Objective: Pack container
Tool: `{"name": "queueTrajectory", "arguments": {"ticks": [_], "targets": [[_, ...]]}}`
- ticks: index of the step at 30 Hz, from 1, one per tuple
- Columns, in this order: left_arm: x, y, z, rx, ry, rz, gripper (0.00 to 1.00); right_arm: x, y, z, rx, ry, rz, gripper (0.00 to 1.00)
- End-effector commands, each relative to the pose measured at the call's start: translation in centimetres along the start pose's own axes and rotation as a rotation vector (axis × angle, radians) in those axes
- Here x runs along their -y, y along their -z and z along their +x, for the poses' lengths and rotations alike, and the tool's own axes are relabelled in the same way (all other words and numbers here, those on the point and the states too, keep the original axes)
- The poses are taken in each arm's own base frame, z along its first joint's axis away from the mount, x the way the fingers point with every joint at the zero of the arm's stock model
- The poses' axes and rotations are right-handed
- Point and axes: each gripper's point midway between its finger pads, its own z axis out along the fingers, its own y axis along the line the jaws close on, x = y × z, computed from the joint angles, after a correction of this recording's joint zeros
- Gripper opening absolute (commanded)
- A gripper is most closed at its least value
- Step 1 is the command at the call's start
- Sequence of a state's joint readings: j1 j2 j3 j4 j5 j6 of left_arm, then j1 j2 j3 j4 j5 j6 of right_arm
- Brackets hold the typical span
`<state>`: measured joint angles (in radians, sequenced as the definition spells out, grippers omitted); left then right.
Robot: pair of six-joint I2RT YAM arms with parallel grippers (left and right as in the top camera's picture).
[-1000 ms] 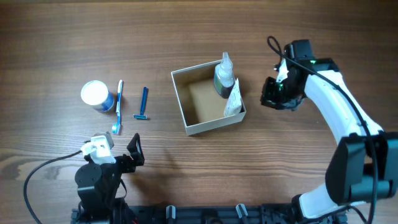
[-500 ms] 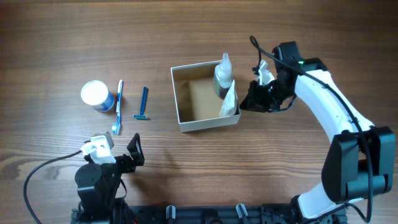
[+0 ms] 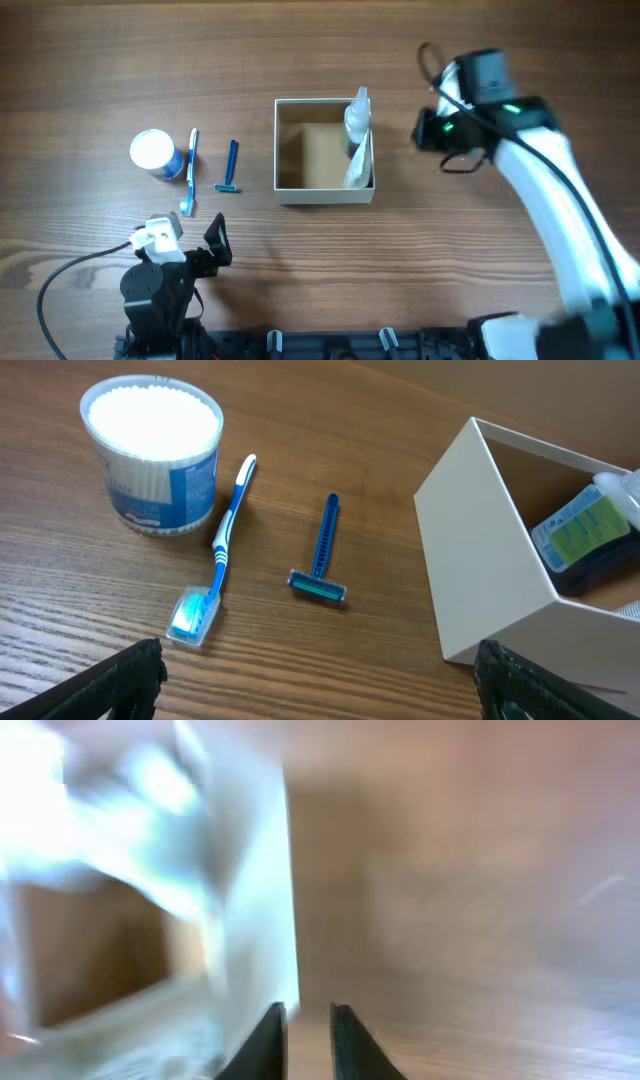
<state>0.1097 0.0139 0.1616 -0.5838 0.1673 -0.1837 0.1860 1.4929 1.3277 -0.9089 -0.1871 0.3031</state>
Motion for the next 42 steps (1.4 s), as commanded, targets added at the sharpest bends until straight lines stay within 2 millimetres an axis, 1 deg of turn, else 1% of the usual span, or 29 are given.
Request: {"name": "queueTrajectory", "arguments": {"ticks": [1,2,3,4,5,6,7,8,9,11,12,14,16,17,19,20,21,23,25,26,27,29,30,31,34,36,38,40,42], "targets": [[0.4,0.0,-0.5,0.023,-0.023,0.023,1.00,-1.2,12.2,-5.2,0.436,0.088,0.032,0.36],[0.6,0.0,-0.5,0.026,-0.024,0.036,1.00,-1.7,14.8,-5.5,0.517,0.095,0.013,0.46],[0.9,0.0,-0.6,0.027,-0.025,0.054,1.00,-2.2,18.3,-5.5,0.625,0.102,-0.010,0.56],[1.5,0.1,-1.0,0.041,-0.029,0.083,1.00,-2.6,20.4,-5.2,0.684,0.108,-0.029,0.70],[2.2,0.1,-1.3,0.051,-0.025,0.120,1.00,-2.9,22.7,-4.8,0.748,0.115,-0.049,0.81],[3.0,0.3,-1.8,0.067,-0.002,0.169,1.00,-3.1,24.2,-4.4,0.790,0.119,-0.062,0.92],[3.6,0.4,-2.3,0.082,0.030,0.201,1.00,-3.2,25.5,-3.9,0.825,0.122,-0.072,0.99],[4.0,0.6,-2.7,0.094,0.065,0.223,1.00,-3.2,27.0,-3.2,0.862,0.125,-0.081,1.00],[4.1,0.7,-3.2,0.108,0.104,0.231,1.00,-3.2,28.0,-2.6,0.885,0.127,-0.089,1.00],[4.3,1.0,-3.9,0.121,0.121,0.238,1.00,-3.1,28.8,-1.7,0.899,0.129,-0.094,1.00],[4.5,1.5,-4.6,0.140,0.116,0.239,0.99,-3.0,29.1,-1.1,0.898,0.128,-0.094,1.00],[4.4,2.4,-6.7,0.184,0.114,0.203,0.99,-2.7,28.7,-0.5,0.871,0.125,-0.085,1.00],[4.6,3.9,-9.5,0.223,0.114,0.171,0.99,-2.4,27.8,0.0,0.830,0.119,-0.073,1.00],[4.8,4.8,-11.2,0.236,0.117,0.148,0.99,-2.2,27.3,0.2,0.804,0.116,-0.065,1.00],[5.4,5.8,-14.1,0.208,0.113,0.118,1.00,-1.8,26.2,0.9,0.751,0.110,-0.050,1.00],[5.7,6.0,-15.3,0.163,0.093,0.099,1.00,-1.7,25.7,1.0,0.729,0.110,-0.045,1.00],[5.9,5.7,-16.3,0.101,0.063,0.073,1.00,-1.6,25.4,1.1,0.716,0.109,-0.041,1.00],[5.8,4.6,-17.2,-0.025,0.034,0.031,1.00,-1.5,24.9,1.1,0.695,0.106,-0.034,1.00],[5.6,3.0,-17.4,-0.167,0.058,-0.007,1.00,-1.4,24.4,1.2,0.673,0.104,-0.028,1.00],[5.4,2.1,-17.3,-0.242,0.059,-0.027,1.00,-1.3,24.0,1.3,0.657,0.102,-0.022,1.00],[5.2,1.2,-17.2,-0.288,0.051,-0.037,1.00,-1.2,23.7,1.4,0.642,0.100,-0.018,1.00],[4.5,-1.1,-16.7,-0.367,0.048,-0.060,1.00,-1.0,23.0,1.4,0.614,0.098,-0.009,1.00],[3.9,-2.2,-16.3,-0.389,0.051,-0.083,1.00,-1.0,22.7,1.3,0.607,0.097,-0.007,1.00],[1.7,-4.5,-15.2,-0.447,0.053,-0.179,1.00,-1.0,22.0,1.0,0.586,0.095,0.000,1.00],[0.1,-5.7,-14.3,-0.487,0.070,-0.230,1.00,-0.9,21.0,0.6,0.558,0.092,0.009,1.00],[-1.8,-6.1,-14.0,-0.496,0.104,-0.304,1.00,-0.8,20.3,0.4,0.535,0.089,0.015,1.00],[-4.4,-6.3,-14.2,-0.479,0.175,-0.403,1.00,-0.7,19.1,0.0,0.503,0.086,0.025,1.00],[-5.6,-6.6,-14.1,-0.478,0.198,-0.427,1.00,-0.6,18.1,-0.3,0.475,0.083,0.034,1.00],[-6.8,-7.4,-13.6,-0.497,0.218,-0.448,1.00,-0.4,16.8,-0.6,0.438,0.079,0.045,1.00]]}}
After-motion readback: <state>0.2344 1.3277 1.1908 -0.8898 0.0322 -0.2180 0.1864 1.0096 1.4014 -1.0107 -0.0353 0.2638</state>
